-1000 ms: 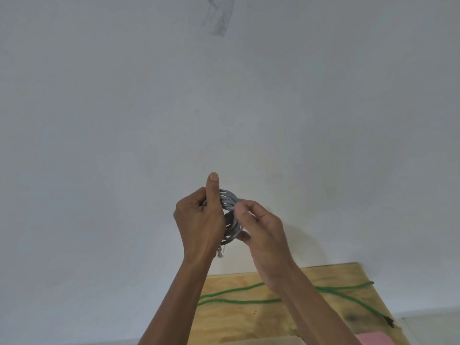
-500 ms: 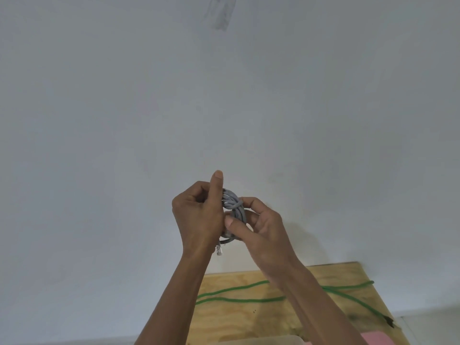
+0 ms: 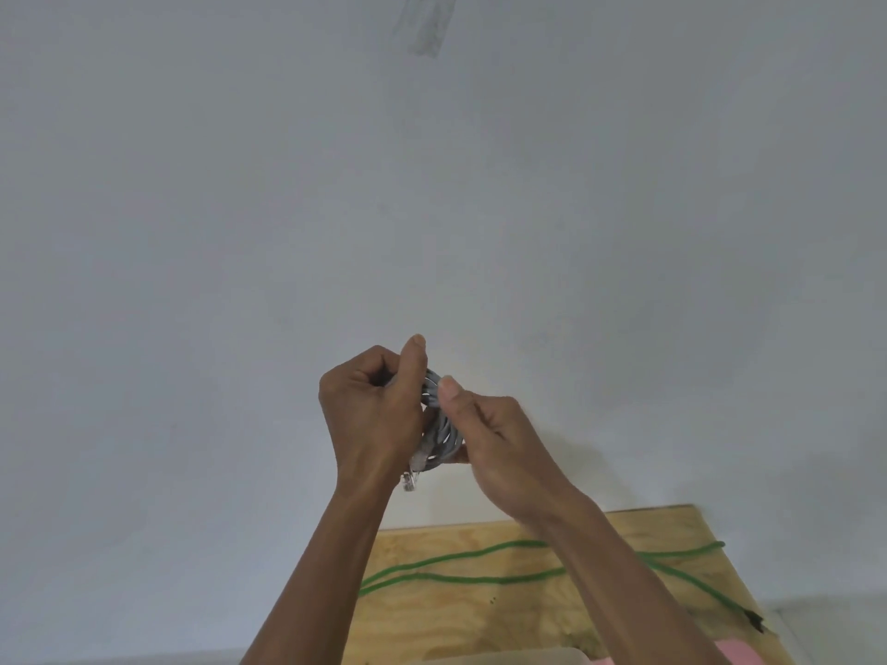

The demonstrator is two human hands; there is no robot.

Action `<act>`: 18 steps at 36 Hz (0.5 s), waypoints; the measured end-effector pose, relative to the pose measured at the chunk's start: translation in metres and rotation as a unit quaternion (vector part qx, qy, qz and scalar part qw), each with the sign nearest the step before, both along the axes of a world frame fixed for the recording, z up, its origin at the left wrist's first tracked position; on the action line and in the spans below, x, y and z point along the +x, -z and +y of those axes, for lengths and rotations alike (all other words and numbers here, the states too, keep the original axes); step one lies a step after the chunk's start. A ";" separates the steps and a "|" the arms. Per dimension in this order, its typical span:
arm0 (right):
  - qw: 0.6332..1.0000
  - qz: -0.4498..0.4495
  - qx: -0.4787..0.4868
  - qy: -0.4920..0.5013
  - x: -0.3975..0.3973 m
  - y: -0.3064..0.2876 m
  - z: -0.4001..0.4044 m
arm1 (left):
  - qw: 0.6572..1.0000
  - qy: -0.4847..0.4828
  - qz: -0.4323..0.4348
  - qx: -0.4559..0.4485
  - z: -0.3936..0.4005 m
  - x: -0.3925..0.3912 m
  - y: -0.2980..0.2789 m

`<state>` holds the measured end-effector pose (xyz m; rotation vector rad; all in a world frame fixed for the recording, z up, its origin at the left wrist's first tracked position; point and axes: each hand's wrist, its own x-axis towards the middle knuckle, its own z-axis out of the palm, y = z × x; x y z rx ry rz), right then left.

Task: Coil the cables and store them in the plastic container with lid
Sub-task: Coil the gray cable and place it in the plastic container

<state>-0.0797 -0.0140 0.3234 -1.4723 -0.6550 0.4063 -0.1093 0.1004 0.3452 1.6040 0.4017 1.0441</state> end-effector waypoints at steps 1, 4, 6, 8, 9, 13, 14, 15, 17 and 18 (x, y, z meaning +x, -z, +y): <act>1.000 0.018 -0.004 -0.014 -0.001 -0.001 0.000 | 1.000 -0.001 0.000 -0.002 0.000 0.000 0.000; 0.996 0.075 -0.001 -0.055 -0.004 -0.001 0.000 | 1.000 -0.010 0.000 -0.006 -0.003 -0.001 0.003; 0.992 0.104 0.009 -0.067 -0.004 -0.001 0.000 | 1.000 -0.013 -0.002 -0.011 -0.006 -0.002 0.005; 0.989 0.133 0.023 -0.058 -0.004 0.002 -0.002 | 1.000 -0.020 -0.002 -0.011 -0.009 -0.003 0.007; 0.989 0.138 0.028 -0.050 -0.004 0.003 -0.002 | 1.000 -0.024 -0.002 -0.010 -0.010 -0.003 0.009; 0.990 0.127 0.057 0.015 -0.009 0.006 -0.001 | 0.999 -0.040 0.002 -0.014 -0.012 0.000 0.011; 0.990 0.121 0.070 0.031 -0.010 0.007 -0.001 | 0.999 -0.042 0.002 -0.014 -0.012 0.001 0.011; 0.989 0.113 0.083 0.044 -0.011 0.007 -0.001 | 0.999 -0.044 0.003 -0.013 -0.012 0.002 0.010; 0.988 0.093 0.105 0.068 -0.013 0.007 0.000 | 0.999 -0.047 0.003 -0.012 -0.012 0.004 0.009; 0.987 0.082 0.109 0.079 -0.014 0.007 0.000 | 0.999 -0.049 0.003 -0.013 -0.012 0.005 0.009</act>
